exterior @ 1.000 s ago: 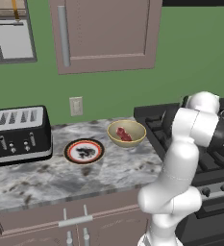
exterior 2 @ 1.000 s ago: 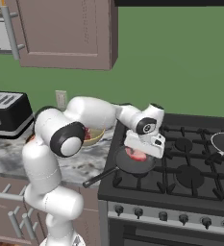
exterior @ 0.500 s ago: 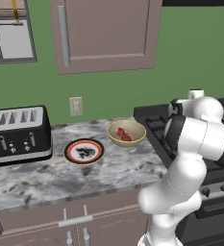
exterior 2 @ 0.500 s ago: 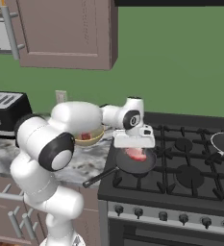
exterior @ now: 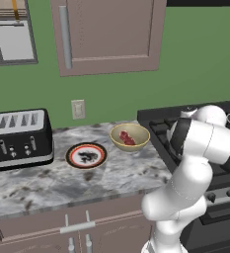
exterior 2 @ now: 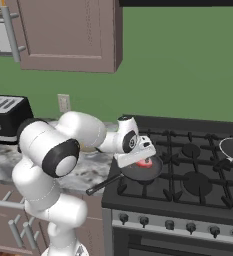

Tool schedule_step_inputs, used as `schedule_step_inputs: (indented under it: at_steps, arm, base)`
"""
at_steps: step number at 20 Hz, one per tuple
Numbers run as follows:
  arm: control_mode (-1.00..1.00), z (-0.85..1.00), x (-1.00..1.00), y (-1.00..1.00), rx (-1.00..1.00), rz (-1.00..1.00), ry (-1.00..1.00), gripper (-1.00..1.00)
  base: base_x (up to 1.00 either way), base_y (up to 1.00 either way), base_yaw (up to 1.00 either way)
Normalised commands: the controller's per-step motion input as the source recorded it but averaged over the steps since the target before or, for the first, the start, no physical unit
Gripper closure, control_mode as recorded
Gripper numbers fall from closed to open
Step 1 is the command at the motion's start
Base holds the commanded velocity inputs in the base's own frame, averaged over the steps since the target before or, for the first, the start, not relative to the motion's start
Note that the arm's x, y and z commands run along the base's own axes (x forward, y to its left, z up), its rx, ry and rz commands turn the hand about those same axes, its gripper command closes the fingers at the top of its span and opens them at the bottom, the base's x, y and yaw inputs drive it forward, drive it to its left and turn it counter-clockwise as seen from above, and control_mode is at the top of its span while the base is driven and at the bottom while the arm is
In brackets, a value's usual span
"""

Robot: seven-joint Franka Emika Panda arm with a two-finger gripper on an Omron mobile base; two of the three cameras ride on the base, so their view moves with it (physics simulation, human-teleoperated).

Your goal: Place one of the steaks on the plate and the other in the bowl. Then place the bowl in the fridge.

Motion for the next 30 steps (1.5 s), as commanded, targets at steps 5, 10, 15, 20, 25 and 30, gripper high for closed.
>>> schedule_step_inputs:
  at_steps: [5, 10, 15, 20, 25, 30]
  arm:
    - [-1.00, 0.01, 0.45, -0.07, -0.04, 0.23, 0.00, -1.00]
    - [-1.00, -0.10, 0.18, 0.00, -0.01, 0.15, 0.00, -1.00]
    - [-1.00, -0.23, 0.00, 0.00, 0.01, 0.04, 0.00, -1.00]
    - [-1.00, -0.02, 0.03, 0.01, 0.00, 0.01, 0.00, 1.00]
    - [-1.00, 0.00, 0.07, 0.02, 0.00, 0.00, -0.02, 1.00]
    - [-1.00, 0.00, 0.00, 0.08, 0.00, 0.00, -0.07, 1.00]
  base:
    - [0.00, 0.00, 0.00]
    - [0.00, 0.00, 0.00]
    - [0.00, 0.00, 0.00]
    - [0.00, 0.00, 0.00]
    - [0.00, 0.00, 0.00]
    - [0.00, 0.00, 0.00]
